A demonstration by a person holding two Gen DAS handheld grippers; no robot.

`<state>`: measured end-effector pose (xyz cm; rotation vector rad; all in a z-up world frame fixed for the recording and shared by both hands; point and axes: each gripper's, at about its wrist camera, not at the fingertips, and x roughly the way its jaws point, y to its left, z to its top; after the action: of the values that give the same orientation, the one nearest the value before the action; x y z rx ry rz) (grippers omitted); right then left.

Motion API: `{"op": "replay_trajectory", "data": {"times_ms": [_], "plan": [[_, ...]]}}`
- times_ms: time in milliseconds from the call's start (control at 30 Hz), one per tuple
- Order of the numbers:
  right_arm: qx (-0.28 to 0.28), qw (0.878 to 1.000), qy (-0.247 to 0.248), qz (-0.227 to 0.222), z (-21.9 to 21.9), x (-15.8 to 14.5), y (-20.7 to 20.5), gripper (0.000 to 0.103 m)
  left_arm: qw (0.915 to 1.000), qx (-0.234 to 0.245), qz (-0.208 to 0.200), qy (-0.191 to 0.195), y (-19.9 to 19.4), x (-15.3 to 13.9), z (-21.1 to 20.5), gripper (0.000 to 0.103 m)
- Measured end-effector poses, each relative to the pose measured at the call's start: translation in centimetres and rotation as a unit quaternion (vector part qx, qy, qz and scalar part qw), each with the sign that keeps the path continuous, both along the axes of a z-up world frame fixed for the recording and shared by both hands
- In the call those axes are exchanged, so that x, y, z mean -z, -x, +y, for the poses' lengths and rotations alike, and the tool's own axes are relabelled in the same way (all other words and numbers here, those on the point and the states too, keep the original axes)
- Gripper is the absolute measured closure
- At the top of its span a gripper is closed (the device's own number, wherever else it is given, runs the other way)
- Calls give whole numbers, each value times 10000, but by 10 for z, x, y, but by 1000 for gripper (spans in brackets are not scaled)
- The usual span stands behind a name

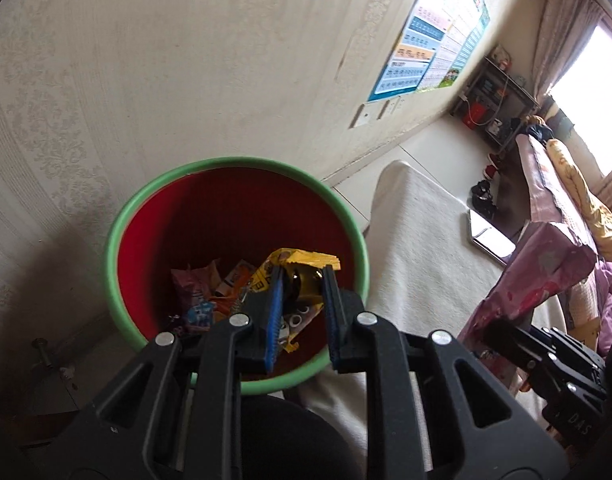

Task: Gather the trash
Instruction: 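Drop the yellow wrappers into the red bucket while the right tool drops the pink wrapper there, then grasp the yellow-silver wrapper with the right tool while the left tool moves to the pink-white wrapper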

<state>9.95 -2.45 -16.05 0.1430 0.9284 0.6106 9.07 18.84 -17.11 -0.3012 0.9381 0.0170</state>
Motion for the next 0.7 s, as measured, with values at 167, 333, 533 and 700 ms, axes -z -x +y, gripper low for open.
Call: {"op": "replay_trajectory", "data": {"times_ms": [167, 333, 533, 700], "plan": [[-344, 9989, 287, -118, 47, -1, -18, 79, 9993, -371, 36, 2, -6, 5, 33, 85], [-433, 9984, 333, -111, 69, 2, -29, 79, 9979, -643, 20, -11, -7, 6, 53, 84], [-528, 9986, 74, 58, 69, 3, -33, 52, 9951, -984, -14, -21, 2, 9, 65, 49], [-395, 9990, 86, 183, 30, 0, -15, 49, 9965, -838, 15, -77, 9, 10, 50, 46]]}}
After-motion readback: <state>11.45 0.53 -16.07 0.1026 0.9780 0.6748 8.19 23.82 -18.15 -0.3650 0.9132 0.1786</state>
